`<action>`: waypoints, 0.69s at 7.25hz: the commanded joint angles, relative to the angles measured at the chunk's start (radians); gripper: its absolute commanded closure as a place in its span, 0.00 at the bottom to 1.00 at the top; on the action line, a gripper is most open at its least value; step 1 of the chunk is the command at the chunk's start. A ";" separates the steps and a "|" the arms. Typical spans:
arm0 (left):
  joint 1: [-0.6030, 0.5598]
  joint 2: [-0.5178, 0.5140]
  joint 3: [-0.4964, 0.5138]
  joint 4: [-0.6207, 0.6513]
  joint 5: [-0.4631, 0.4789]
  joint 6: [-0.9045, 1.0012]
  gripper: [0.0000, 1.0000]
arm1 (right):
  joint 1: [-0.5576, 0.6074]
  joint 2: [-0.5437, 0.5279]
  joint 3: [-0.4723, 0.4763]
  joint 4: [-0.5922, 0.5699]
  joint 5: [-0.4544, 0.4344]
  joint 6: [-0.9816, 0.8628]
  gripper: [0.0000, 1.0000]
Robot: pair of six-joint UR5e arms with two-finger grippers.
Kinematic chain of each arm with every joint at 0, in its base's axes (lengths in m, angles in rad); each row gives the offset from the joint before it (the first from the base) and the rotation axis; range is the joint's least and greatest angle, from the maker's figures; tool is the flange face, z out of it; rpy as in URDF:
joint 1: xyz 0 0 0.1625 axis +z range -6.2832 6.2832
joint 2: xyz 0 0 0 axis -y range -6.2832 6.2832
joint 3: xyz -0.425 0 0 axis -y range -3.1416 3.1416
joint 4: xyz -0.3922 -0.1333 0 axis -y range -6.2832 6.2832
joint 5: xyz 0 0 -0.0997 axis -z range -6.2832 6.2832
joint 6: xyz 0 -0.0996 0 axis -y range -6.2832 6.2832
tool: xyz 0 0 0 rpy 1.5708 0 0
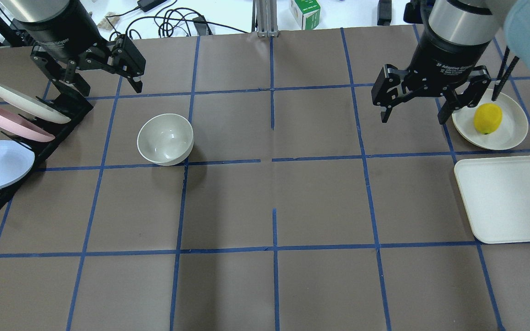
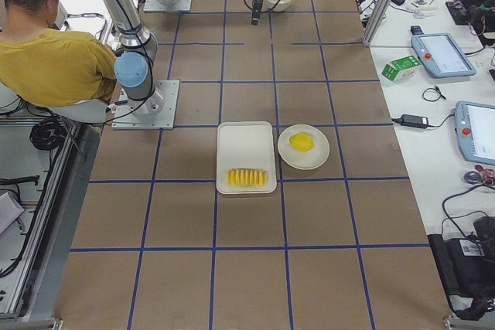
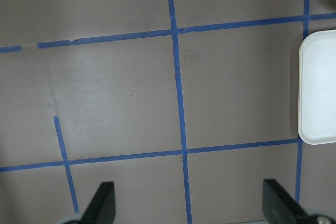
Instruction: Place bowl and put lemon in it
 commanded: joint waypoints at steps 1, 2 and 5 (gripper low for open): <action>0.002 -0.009 0.002 0.007 -0.002 0.012 0.00 | -0.007 -0.013 0.000 -0.003 0.031 -0.001 0.00; 0.011 -0.019 0.001 0.012 -0.014 0.021 0.00 | -0.020 -0.003 -0.002 -0.013 0.036 -0.018 0.00; 0.049 -0.188 -0.005 0.149 -0.005 0.128 0.00 | -0.270 0.029 -0.003 -0.022 0.017 -0.165 0.00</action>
